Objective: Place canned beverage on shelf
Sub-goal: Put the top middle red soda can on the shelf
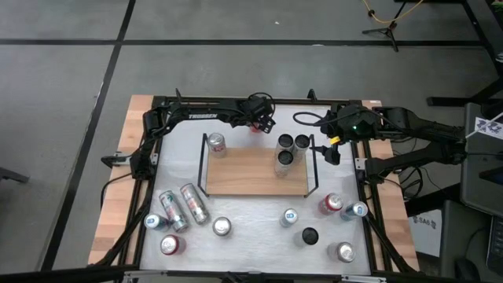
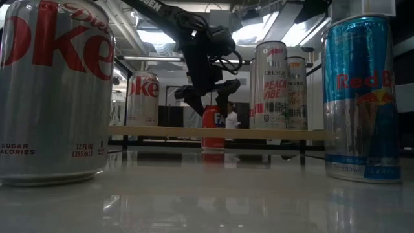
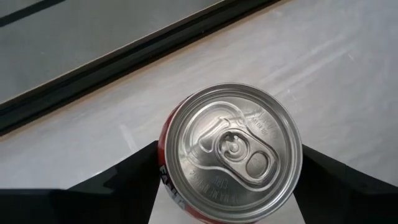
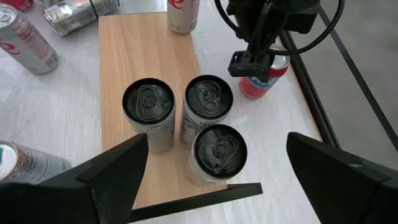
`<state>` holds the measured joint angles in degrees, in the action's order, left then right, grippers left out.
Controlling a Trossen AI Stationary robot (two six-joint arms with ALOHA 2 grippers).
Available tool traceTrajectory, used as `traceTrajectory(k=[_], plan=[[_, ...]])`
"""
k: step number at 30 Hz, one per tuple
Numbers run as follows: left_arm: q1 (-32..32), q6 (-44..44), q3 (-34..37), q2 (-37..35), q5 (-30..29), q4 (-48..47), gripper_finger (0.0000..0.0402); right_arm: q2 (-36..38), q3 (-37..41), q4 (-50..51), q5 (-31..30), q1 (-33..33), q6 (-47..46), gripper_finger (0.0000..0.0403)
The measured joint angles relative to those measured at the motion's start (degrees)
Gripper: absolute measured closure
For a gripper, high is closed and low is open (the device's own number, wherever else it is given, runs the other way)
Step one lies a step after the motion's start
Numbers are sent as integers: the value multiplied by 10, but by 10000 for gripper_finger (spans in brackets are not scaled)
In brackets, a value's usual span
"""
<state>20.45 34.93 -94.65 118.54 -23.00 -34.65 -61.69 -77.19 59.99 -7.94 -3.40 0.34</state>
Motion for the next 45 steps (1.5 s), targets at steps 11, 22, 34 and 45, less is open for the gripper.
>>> traceTrajectory(k=[11,22,34,45], plan=[[0,-43,0,-24,27,-14,113,0,0,0,0,0,0,24],[0,-110,0,-71,54,-75,113,0,0,-1,0,0,0,24],[-3,-191,0,-154,73,-121,114,0,0,-1,0,0,0,24],[-11,-246,44,-229,78,-126,114,0,0,-1,0,0,0,24]])
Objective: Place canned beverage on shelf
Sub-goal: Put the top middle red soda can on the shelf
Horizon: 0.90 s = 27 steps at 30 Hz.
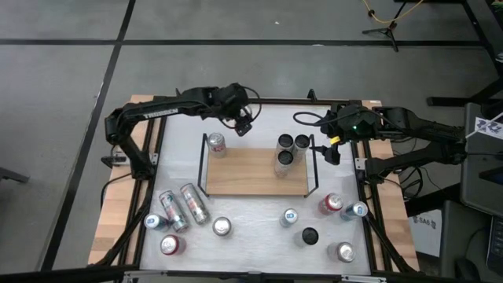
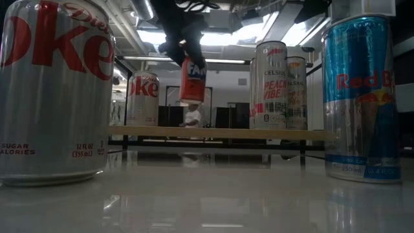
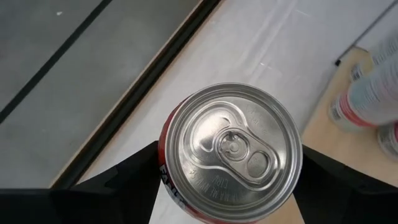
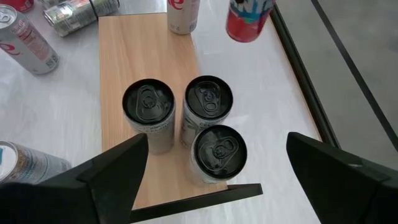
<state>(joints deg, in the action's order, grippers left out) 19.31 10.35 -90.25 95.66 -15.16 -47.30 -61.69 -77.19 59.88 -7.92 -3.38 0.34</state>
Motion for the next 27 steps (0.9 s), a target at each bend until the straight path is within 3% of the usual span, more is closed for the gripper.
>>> traceTrajectory(k=[16,27], plan=[[-1,-110,217,-171,152,133,114,0,0,0,0,0,0,24],[-2,-148,270,-177,204,201,114,0,0,0,0,0,0,24]])
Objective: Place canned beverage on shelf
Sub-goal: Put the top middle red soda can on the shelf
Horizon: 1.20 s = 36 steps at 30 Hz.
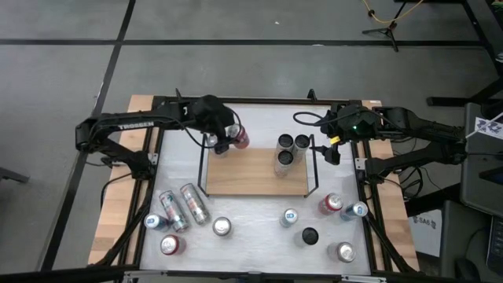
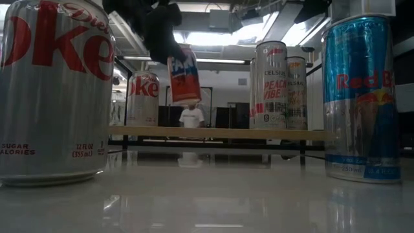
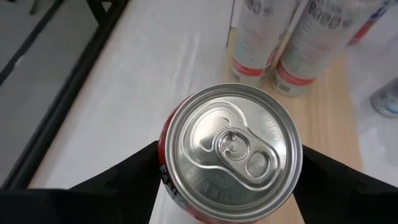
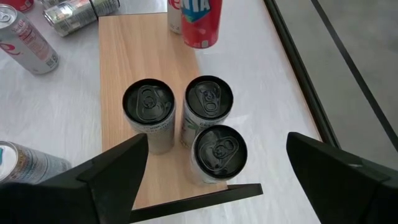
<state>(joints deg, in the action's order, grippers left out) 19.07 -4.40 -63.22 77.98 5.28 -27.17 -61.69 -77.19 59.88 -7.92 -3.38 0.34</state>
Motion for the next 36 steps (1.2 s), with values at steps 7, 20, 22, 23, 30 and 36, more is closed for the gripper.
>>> traceTrajectory(k=[7,20,22,23,30,36], plan=[[-1,-7,1,13,20,-7,114,0,0,0,0,0,0,24],[-3,-6,1,62,32,-17,113,0,0,0,0,0,0,24],[-3,-6,1,66,28,-27,113,0,0,0,0,0,0,24],[-3,-5,1,66,25,-31,113,0,0,0,0,0,0,24],[-3,4,1,66,12,-40,113,0,0,0,0,0,0,24],[-2,4,1,66,11,-41,113,0,0,0,0,0,0,24]])
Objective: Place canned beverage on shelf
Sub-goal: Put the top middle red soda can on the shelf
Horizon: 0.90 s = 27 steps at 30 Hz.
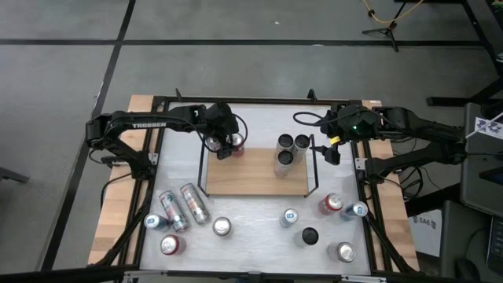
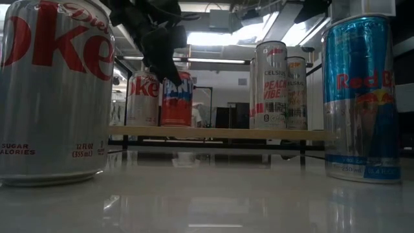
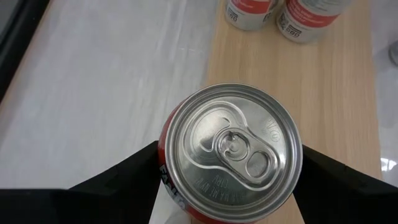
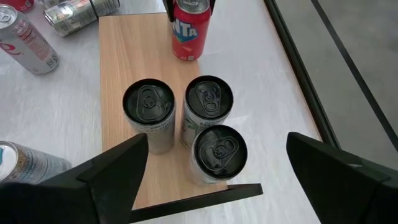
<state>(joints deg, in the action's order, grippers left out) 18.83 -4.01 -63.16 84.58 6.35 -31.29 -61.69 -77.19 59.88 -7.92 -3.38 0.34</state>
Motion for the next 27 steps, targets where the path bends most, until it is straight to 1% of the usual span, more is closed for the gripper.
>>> traceTrajectory(k=[6,14,22,27], plan=[[0,3,0,0,-24,-2,113,0,0,0,0,0,0,24],[-2,2,0,0,-22,-9,113,0,0,0,0,0,0,24],[-3,-51,0,0,-6,-11,113,0,0,0,0,0,0,24],[-5,-56,0,0,-3,-12,113,0,0,0,0,0,0,24]])
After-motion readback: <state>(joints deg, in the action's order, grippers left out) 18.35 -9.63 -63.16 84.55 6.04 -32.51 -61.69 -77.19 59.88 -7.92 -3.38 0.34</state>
